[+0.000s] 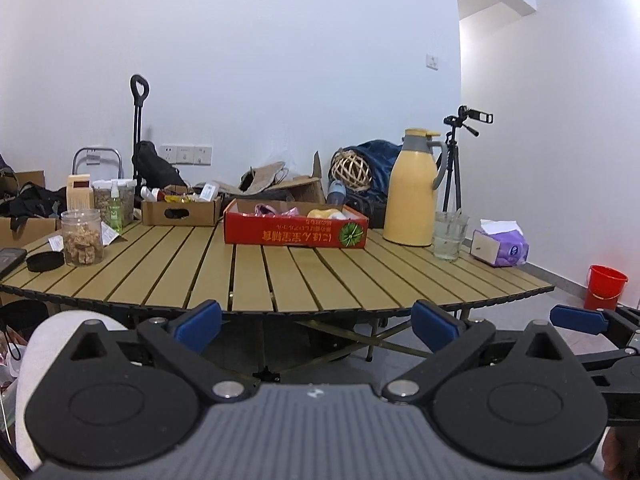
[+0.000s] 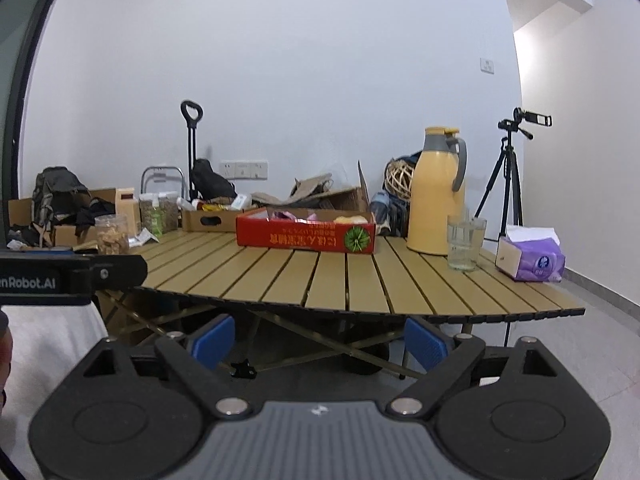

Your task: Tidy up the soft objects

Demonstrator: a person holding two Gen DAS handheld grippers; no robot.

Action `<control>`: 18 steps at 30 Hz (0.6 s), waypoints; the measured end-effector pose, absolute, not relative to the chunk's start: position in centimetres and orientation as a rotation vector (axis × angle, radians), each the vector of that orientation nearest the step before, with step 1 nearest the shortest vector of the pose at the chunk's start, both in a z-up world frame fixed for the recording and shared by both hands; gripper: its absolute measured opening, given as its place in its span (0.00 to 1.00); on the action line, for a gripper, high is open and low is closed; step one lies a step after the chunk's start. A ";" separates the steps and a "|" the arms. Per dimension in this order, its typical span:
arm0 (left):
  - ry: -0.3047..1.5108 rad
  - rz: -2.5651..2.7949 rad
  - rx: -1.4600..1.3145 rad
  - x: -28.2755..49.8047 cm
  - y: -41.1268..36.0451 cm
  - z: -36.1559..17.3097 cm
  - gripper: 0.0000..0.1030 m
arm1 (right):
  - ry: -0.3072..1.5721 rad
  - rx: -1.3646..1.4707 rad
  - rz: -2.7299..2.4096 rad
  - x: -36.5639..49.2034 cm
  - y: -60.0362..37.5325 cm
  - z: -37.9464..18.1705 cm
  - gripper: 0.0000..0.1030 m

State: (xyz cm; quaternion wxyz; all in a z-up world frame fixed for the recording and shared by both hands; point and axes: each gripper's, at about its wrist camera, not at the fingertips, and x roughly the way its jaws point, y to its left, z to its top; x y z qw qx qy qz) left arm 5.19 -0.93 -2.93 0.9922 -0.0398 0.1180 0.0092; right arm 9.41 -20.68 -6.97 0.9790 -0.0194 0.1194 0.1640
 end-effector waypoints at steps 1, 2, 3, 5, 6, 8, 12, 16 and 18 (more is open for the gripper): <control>0.232 0.017 -0.078 5.0 -1.0 -2.8 1.00 | 0.234 -0.038 0.331 9.2 -20.7 -6.9 0.94; 0.227 0.017 -0.078 4.7 -1.1 -2.7 1.00 | 0.228 -0.041 0.330 8.9 -20.7 -6.8 0.95; 0.223 0.016 -0.077 4.5 -1.2 -2.6 1.00 | 0.224 -0.042 0.329 8.7 -20.7 -6.7 0.95; 0.217 0.016 -0.073 4.2 -1.4 -2.4 1.00 | 0.217 -0.040 0.328 8.5 -20.9 -6.5 0.95; 0.216 0.015 -0.070 4.2 -1.5 -2.4 1.00 | 0.213 -0.035 0.326 8.4 -21.0 -6.4 0.95; 0.213 0.014 -0.068 4.0 -1.6 -2.3 1.00 | 0.205 -0.029 0.323 8.3 -21.2 -6.3 0.95; 0.208 0.009 -0.066 3.7 -1.7 -2.1 1.00 | 0.197 -0.024 0.330 8.0 -21.3 -6.3 0.96; 0.208 0.005 -0.063 3.5 -1.8 -2.1 1.00 | 0.196 -0.030 0.330 7.8 -21.2 -6.3 0.96; 0.205 0.004 -0.063 3.3 -1.9 -2.0 1.00 | 0.195 -0.031 0.328 7.7 -21.1 -6.3 0.96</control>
